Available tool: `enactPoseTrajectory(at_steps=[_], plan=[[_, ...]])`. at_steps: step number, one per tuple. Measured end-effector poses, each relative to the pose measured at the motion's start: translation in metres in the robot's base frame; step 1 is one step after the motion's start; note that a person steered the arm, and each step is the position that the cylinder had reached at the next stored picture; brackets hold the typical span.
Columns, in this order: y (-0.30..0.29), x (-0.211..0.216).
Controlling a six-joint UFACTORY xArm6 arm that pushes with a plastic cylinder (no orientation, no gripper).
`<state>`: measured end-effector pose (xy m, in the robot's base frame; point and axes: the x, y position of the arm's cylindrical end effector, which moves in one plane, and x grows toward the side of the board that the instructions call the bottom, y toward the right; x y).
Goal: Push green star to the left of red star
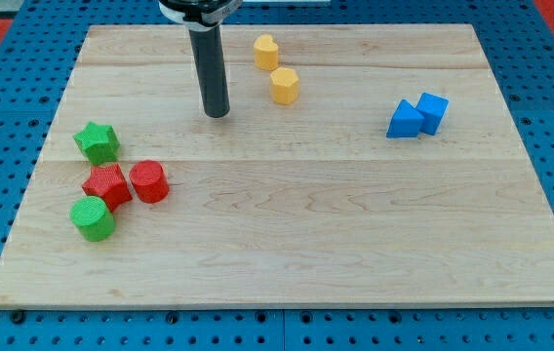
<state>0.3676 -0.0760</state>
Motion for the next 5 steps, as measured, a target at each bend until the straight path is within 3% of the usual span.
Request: enactPoseTrajectory(at_steps=[3, 5], plan=[[0.020, 0.000], [0.007, -0.036]])
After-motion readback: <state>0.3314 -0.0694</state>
